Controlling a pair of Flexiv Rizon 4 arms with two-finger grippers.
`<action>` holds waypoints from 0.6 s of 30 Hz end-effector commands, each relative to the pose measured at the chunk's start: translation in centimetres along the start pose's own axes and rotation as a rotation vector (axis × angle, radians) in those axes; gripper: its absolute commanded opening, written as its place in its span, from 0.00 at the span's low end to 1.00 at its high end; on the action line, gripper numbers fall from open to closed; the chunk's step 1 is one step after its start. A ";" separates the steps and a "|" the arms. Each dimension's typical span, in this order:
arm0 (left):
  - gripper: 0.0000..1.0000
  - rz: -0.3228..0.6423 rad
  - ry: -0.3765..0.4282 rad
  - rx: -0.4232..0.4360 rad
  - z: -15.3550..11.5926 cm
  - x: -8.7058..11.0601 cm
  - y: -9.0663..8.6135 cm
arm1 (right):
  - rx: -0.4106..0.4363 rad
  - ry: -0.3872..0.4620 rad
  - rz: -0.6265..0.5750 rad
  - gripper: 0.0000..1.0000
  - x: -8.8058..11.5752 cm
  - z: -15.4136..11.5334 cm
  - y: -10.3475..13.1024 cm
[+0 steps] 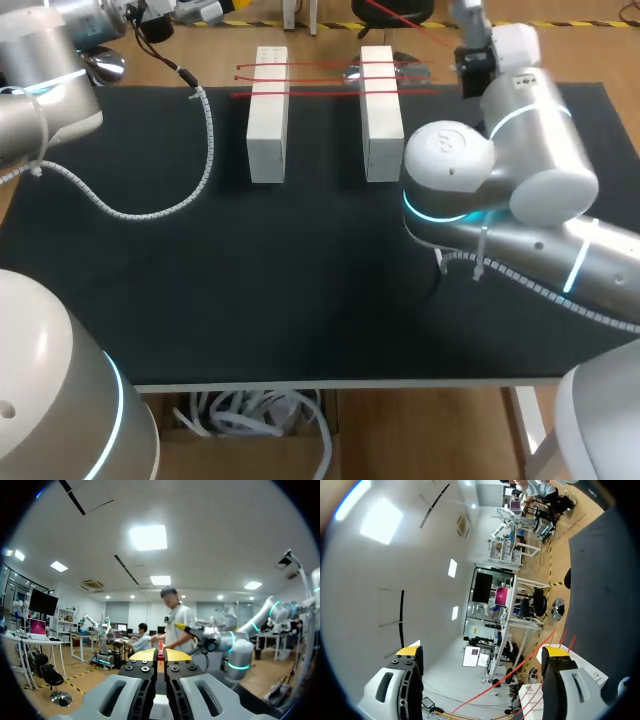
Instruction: Grab the tape and strap the tape.
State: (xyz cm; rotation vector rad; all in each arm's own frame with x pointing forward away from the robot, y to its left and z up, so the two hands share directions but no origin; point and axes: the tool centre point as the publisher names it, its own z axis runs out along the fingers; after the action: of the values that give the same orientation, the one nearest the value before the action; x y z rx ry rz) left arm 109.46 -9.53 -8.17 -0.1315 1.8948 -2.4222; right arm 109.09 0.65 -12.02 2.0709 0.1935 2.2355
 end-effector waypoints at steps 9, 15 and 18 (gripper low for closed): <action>0.00 0.001 -0.002 0.001 0.0 0.1 0.0 | -0.035 0.074 0.037 1.00 -2.1 1.4 -2.4; 0.00 0.001 -0.002 0.001 0.0 0.1 0.0 | -0.050 0.175 0.077 1.00 -1.4 2.3 -2.3; 0.00 0.001 -0.002 0.001 0.0 0.1 0.0 | -0.040 0.191 0.089 1.00 -0.9 2.7 -2.5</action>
State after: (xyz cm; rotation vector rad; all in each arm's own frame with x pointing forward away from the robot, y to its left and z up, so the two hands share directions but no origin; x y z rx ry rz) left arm 109.46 -9.54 -8.18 -0.1314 1.8948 -2.4222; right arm 110.70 2.70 -12.57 1.9624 0.0775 2.4034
